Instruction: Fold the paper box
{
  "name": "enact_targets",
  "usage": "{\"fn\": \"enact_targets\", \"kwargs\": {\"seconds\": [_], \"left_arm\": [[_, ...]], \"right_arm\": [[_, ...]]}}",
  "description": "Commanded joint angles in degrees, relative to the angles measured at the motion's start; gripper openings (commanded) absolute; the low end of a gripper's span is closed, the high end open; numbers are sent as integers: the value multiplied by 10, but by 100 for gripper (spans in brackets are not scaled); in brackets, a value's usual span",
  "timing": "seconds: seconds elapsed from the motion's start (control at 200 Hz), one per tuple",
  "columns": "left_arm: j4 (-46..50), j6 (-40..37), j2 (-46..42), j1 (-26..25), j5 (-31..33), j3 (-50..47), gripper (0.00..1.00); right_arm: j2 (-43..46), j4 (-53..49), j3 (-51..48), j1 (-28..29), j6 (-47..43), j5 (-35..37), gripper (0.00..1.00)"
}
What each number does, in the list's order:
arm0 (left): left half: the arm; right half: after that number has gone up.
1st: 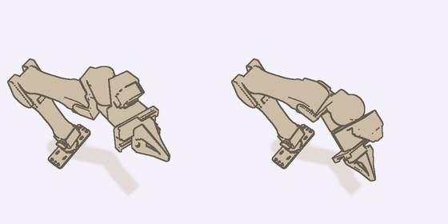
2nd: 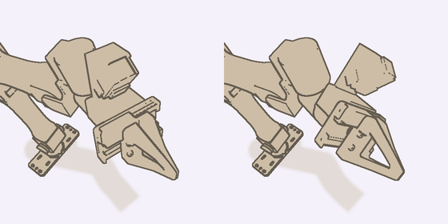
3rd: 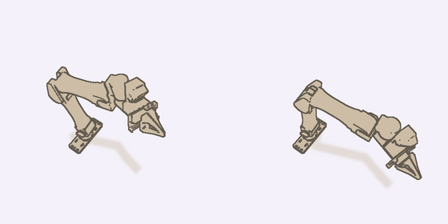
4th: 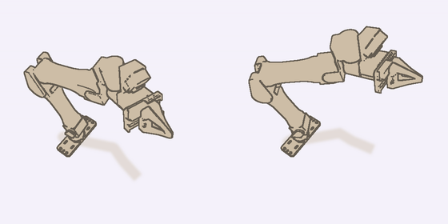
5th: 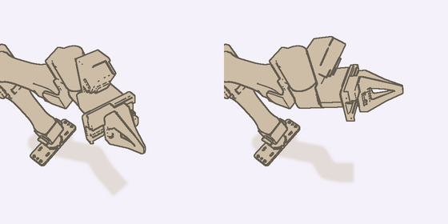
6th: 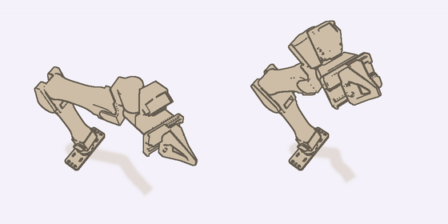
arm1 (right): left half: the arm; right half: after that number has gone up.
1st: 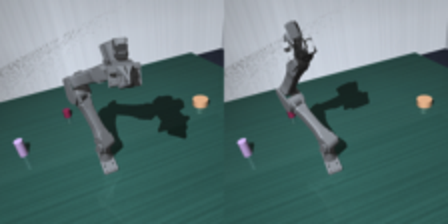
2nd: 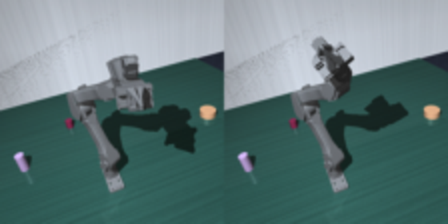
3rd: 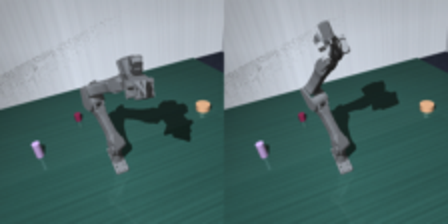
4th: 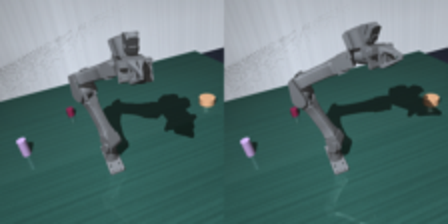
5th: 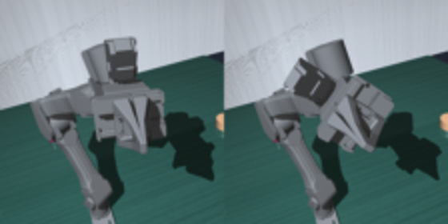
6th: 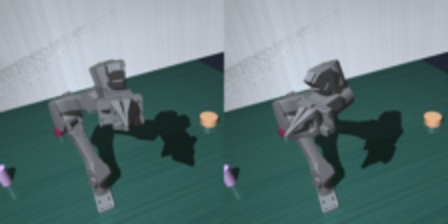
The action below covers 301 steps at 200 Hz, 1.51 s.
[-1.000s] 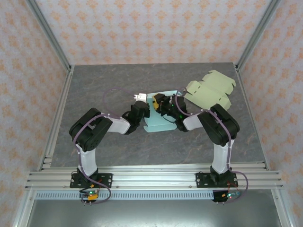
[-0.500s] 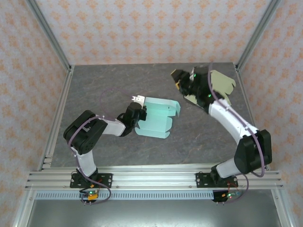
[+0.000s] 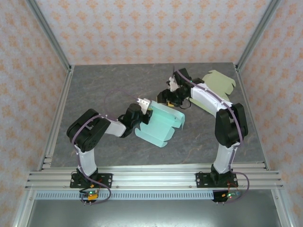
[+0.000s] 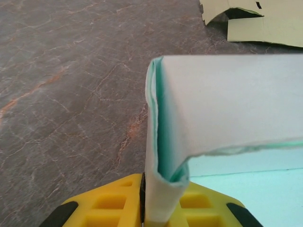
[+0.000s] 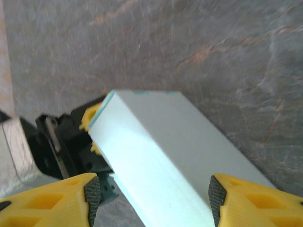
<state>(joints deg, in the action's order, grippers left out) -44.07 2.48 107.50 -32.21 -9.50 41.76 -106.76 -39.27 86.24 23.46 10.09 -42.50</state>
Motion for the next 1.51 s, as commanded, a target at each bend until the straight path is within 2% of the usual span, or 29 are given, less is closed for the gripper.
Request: {"fn": "enact_targets", "kwargs": {"seconds": [0.0,0.165,0.295,0.46,0.616,0.846,0.931,1.011,1.111,1.246,1.346,1.502], "left_arm": [[0,-7,15,4,-7,17,18],[-5,-2,16,3,-7,13,20],[-23,1,16,-3,6,4,21],[-29,-6,16,-4,10,2,20],[-37,-9,15,-6,8,-2,14],[-35,-16,16,-12,16,-1,12],[-41,1,16,-12,46,-2,13],[-61,23,16,-12,68,-5,9],[-68,37,40,-19,85,6,0],[-62,59,37,-30,158,4,0],[0,96,29,-29,203,20,0],[-9,126,23,-18,152,7,0]], "right_arm": [[-15,5,-18,3,-36,-35,64],[-69,-1,22,14,-16,-35,62],[-89,-19,48,14,6,16,59],[-92,-18,61,14,44,-20,59],[-92,-10,74,13,75,-44,60],[-130,-1,82,13,85,-31,59],[-136,4,72,14,99,-31,58],[-127,27,47,15,130,-40,57],[-109,73,5,14,177,-66,55],[-82,113,-32,14,209,-84,55],[-32,182,-79,6,220,-75,58],[73,343,-191,-33,224,-54,61]]}}
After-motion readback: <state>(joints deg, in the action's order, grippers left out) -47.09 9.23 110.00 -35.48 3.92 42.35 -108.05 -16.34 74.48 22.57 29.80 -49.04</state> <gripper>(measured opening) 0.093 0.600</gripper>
